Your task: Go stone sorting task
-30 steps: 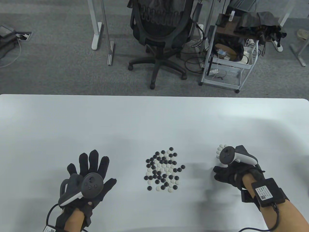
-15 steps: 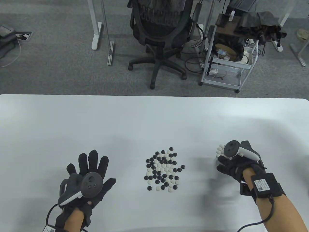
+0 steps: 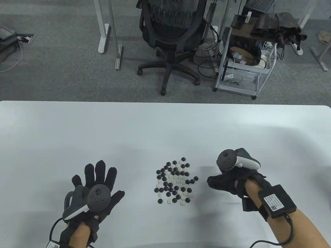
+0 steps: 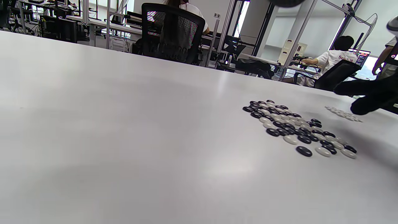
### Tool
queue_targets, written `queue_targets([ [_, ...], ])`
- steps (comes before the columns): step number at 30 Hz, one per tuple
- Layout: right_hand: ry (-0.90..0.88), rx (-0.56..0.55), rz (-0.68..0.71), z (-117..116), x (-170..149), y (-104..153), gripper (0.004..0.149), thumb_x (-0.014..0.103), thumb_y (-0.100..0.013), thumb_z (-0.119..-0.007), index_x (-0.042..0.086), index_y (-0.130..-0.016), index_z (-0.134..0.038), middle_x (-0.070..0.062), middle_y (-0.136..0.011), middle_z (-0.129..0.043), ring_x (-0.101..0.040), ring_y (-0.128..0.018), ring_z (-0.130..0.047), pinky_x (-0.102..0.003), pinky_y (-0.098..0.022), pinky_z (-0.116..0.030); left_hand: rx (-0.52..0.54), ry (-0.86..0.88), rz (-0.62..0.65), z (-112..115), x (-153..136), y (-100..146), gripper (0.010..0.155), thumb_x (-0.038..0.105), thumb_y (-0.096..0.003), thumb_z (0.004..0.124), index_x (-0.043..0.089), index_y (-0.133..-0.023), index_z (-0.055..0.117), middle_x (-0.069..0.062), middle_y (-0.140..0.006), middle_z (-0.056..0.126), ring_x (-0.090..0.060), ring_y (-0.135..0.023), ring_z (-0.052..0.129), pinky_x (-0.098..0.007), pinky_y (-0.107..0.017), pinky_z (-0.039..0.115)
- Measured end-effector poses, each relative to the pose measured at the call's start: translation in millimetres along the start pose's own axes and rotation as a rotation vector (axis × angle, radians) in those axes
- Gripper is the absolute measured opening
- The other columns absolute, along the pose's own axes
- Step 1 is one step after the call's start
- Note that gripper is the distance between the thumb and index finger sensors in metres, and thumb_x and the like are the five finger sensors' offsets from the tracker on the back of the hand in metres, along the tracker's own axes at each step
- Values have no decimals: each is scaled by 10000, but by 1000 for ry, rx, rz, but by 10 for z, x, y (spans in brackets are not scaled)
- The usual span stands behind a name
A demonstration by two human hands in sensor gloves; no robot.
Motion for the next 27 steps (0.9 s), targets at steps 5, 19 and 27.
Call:
queue_targets([
  [5, 96, 68, 60, -224, 314, -199, 640, 519, -553, -521, 245, -1127, -446, -238, -1046, 117, -547, -847, 171, -818, -535, -34, 5, 4, -1, -6, -5, 7, 773, 538, -636, 438, 100, -1203, 148, -339, -1162, -104, -614, -952, -111, -848, -516, -1],
  [19, 150, 64, -61, -419, -9, -52, 625, 505, -562, -547, 246, -1118, -427, -237, -1045, 106, -544, -851, 159, -815, -542, -43, 5, -1, 2, 1, -4, 7, 773, 538, -636, 439, 100, -1203, 149, -339, -1162, -105, -614, -952, -110, -848, -517, -1],
  [27, -80, -40, -324, -262, -1110, 336, 615, 495, -564, -560, 257, -1115, -425, -238, -1049, 105, -543, -852, 166, -816, -542, -29, 2, -9, 2, 3, 7, 0, 773, 538, -635, 440, 101, -1203, 149, -338, -1162, -104, -613, -953, -110, -848, -516, -1],
])
Point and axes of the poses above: the tracker on the back of each hand, its own x axis roughly to the thumb side, its own y axis roughly from the fingertips to the wrist, z = x × y, the point moved 1 cm from there along -y, roughly from the wrist to the fingertips
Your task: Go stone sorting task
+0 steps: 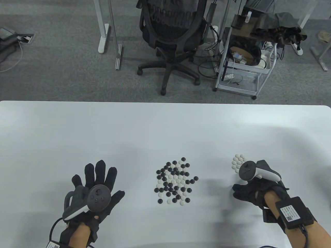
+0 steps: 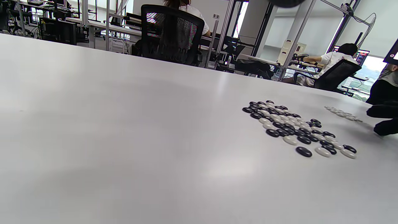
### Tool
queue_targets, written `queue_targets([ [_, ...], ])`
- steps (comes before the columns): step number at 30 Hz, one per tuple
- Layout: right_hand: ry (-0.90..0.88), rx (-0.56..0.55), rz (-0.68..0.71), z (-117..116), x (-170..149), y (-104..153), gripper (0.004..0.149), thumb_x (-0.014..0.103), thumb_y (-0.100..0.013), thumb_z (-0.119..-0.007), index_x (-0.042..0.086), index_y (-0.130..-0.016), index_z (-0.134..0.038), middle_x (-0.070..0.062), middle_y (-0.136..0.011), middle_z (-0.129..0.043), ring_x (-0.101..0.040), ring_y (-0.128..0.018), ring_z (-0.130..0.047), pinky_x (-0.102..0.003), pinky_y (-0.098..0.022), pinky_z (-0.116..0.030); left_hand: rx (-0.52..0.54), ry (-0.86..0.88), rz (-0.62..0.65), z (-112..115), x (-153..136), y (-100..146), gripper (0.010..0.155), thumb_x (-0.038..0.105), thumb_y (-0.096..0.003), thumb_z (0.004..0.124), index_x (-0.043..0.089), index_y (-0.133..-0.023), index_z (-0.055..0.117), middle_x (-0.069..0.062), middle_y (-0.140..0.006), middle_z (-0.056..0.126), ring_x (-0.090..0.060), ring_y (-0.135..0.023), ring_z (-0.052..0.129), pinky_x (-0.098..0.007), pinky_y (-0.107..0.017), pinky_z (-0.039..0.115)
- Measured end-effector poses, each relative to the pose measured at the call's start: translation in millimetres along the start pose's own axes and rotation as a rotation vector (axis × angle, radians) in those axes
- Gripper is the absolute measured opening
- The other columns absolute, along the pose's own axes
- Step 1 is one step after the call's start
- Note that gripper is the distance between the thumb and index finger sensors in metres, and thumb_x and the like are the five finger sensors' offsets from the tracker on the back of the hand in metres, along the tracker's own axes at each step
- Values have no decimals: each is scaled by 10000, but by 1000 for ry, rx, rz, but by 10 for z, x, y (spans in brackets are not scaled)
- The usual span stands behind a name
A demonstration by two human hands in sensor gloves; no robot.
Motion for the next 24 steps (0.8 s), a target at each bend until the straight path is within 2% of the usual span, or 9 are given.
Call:
queue_targets([
  [5, -69, -33, -44, 63, -207, -76, 624, 501, -563, -554, 277, -1116, -370, -235, -1033, 136, -543, -846, 178, -815, -542, -22, -3, -1, -1, 6, 9, -2, 772, 537, -636, 439, 101, -1203, 149, -337, -1162, -105, -613, -953, -110, -848, -517, -1],
  [15, -95, -76, -76, 177, -233, -192, 645, 507, -559, -548, 277, -1118, -325, -238, -1026, 147, -545, -846, 179, -814, -542, -24, -2, 4, -7, 2, 4, 0, 773, 538, -635, 438, 101, -1203, 148, -339, -1162, -105, -614, -953, -111, -848, -516, -1],
  [19, -113, -119, -20, 278, -149, -95, 653, 509, -555, -545, 262, -1127, -348, -246, -1033, 133, -549, -848, 171, -816, -541, -31, 2, 8, -8, -2, -1, 3, 773, 537, -636, 439, 100, -1203, 148, -339, -1161, -104, -614, -953, -110, -848, -516, 0],
  [24, -82, -129, 119, 402, 245, 145, 649, 512, -557, -542, 218, -1131, -474, -255, -1056, 93, -553, -851, 161, -817, -540, -38, -4, 4, -6, 5, -1, -7, 774, 538, -635, 438, 101, -1203, 148, -338, -1162, -105, -613, -953, -110, -848, -516, -1],
])
Point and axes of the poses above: the tracker on the back of each hand, its own x axis roughly to the thumb side, its own y axis roughly from the fingertips to the wrist, z = x × y, the point moved 1 cm from there along -y, roughly from the wrist to the fingertips
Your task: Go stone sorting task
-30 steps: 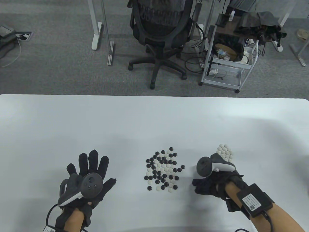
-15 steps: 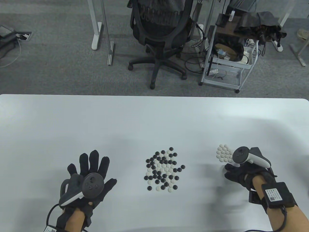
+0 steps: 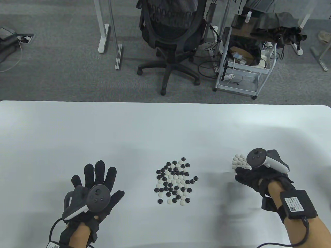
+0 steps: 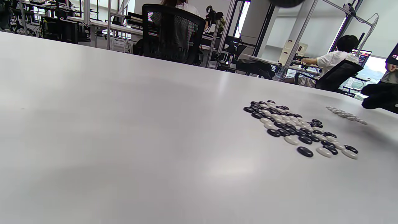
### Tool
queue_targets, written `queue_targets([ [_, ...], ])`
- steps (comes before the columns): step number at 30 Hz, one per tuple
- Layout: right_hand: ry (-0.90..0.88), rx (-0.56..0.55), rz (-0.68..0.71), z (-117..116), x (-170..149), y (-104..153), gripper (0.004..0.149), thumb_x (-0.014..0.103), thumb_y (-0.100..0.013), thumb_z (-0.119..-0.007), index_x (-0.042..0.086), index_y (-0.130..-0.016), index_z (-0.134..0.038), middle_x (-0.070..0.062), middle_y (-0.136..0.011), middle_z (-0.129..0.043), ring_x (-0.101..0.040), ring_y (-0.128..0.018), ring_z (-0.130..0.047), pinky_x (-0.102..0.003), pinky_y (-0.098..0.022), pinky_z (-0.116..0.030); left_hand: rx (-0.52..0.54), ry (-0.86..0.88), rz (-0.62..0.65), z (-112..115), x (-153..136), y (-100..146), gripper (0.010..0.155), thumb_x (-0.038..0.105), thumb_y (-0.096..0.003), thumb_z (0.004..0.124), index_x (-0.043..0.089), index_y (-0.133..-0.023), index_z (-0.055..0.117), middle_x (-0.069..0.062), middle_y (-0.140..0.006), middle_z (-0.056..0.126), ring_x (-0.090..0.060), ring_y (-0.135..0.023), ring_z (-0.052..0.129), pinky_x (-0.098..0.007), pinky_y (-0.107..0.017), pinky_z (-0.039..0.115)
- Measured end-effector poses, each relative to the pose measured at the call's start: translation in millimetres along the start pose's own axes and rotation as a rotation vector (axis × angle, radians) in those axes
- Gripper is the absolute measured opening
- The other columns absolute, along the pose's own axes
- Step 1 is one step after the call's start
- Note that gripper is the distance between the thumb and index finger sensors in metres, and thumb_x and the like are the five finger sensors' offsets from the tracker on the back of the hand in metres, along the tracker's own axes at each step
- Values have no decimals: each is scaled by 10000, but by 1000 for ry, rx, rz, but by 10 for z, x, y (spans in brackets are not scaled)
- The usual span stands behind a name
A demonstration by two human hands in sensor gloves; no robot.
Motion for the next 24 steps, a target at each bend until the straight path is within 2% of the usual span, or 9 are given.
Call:
queue_targets([
  [4, 100, 83, 101, -153, 454, 44, 645, 512, -562, -547, 203, -1127, -516, -257, -1067, 73, -552, -854, 156, -818, -541, -43, -2, -4, 2, 4, 11, 0, 774, 538, -636, 438, 101, -1203, 146, -338, -1162, -106, -615, -952, -110, -848, -516, -1],
  [10, 321, 225, 238, -663, 1161, -13, 649, 518, -561, -541, 208, -1129, -491, -252, -1058, 89, -549, -848, 161, -816, -540, -45, 1, -2, 3, 3, 11, 7, 773, 538, -636, 438, 101, -1204, 149, -340, -1161, -107, -614, -952, -110, -848, -516, -1],
  [14, 380, 263, 309, -874, 1453, -58, 655, 516, -561, -540, 219, -1135, -431, -249, -1046, 111, -547, -845, 168, -815, -538, -39, 9, 0, 7, -4, 12, 14, 772, 538, -636, 439, 100, -1204, 151, -338, -1162, -104, -614, -953, -110, -848, -517, 0],
  [19, 427, 294, 324, -1024, 1640, -129, 675, 515, -562, -538, 225, -1141, -347, -249, -1025, 148, -547, -839, 183, -815, -536, -28, 11, 5, 5, -9, 6, 23, 773, 538, -635, 438, 102, -1206, 152, -338, -1162, -107, -613, -952, -112, -848, -516, -2],
  [24, 456, 320, 316, -1122, 1664, -192, 684, 518, -561, -534, 227, -1134, -301, -250, -1012, 166, -549, -833, 188, -815, -533, -27, 9, 8, 4, -8, 5, 29, 774, 537, -637, 438, 98, -1206, 153, -340, -1160, -106, -614, -951, -112, -848, -517, -1],
])
Point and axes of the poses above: the tracker on the back of each hand, its own x axis roughly to the thumb side, its own y axis roughly from the fingertips to the wrist, z = x × y, the point moved 1 cm from there along -y, roughly from the wrist to the fingertips
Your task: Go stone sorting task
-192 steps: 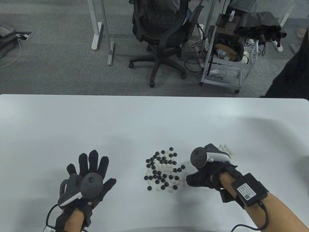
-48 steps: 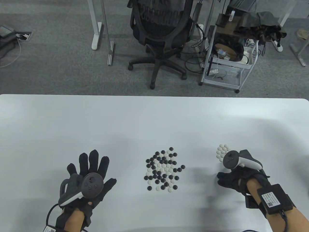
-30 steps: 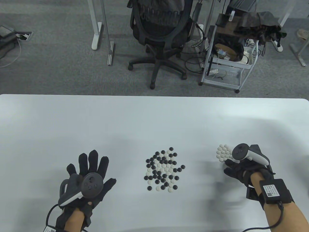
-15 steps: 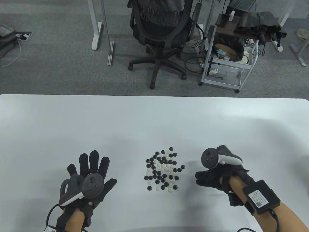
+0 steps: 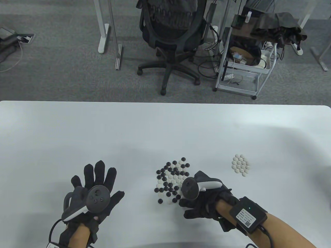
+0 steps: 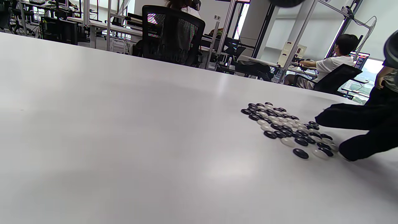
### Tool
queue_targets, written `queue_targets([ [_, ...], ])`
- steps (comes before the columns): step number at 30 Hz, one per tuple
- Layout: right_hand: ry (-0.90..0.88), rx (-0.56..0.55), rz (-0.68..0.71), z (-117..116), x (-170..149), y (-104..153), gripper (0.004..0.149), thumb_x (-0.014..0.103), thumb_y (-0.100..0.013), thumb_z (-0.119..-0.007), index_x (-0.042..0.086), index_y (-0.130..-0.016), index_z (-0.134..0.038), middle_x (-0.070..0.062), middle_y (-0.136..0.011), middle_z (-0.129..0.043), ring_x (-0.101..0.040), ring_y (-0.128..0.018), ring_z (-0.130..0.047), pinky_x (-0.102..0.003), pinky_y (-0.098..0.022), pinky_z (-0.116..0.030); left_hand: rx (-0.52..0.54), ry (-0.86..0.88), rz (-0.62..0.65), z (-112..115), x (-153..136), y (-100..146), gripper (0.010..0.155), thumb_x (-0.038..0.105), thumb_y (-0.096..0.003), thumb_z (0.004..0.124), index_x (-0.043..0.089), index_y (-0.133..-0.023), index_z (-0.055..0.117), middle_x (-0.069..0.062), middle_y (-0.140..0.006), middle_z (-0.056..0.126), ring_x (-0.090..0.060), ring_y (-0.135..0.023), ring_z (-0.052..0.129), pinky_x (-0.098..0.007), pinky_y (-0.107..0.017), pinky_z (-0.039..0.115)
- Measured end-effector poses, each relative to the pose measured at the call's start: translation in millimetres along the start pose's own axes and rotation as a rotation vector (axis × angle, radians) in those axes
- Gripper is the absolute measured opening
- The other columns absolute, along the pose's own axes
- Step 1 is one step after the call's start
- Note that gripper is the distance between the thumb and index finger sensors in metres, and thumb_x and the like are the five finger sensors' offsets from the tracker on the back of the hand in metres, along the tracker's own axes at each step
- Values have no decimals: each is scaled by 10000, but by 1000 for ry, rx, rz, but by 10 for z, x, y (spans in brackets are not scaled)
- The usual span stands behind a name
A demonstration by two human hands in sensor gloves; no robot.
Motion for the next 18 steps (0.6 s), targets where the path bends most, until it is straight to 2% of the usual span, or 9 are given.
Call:
queue_targets([
  [4, 5, 1, -1, -76, -40, 98, 649, 511, -562, -543, 241, -1127, -371, -242, -1024, 147, -547, -837, 181, -814, -534, -29, 5, 0, 3, -2, -2, 1, 774, 538, -635, 438, 99, -1206, 154, -340, -1161, -105, -614, -952, -111, -848, -516, -1],
  [8, 3, 16, -61, -229, -307, 309, 598, 501, -563, -562, 277, -1103, -435, -229, -1045, 110, -540, -849, 163, -813, -541, -38, 4, 2, 1, -3, -8, 3, 773, 538, -635, 438, 99, -1207, 158, -339, -1161, -105, -613, -952, -110, -848, -517, 0],
  [14, -220, -49, -310, -316, -1251, 681, 585, 486, -567, -575, 266, -1098, -469, -218, -1045, 111, -536, -847, 175, -814, -539, -21, -2, -5, 7, 0, 3, -6, 773, 537, -636, 438, 98, -1206, 158, -339, -1161, -104, -613, -952, -111, -848, -517, 0],
  [18, -318, -86, -407, -335, -1606, 780, 595, 479, -570, -582, 264, -1105, -434, -217, -1036, 125, -533, -843, 183, -811, -540, -12, -1, -5, 10, 0, 6, -7, 774, 538, -635, 438, 97, -1206, 159, -339, -1162, -104, -615, -951, -111, -848, -516, -1],
])
Point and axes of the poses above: the tracker on the back of each hand, its own x axis roughly to the thumb side, its own y axis roughly from the fingertips to the wrist, z = x × y, the point moved 1 cm from there along -y, roughly from the wrist to the fingertips
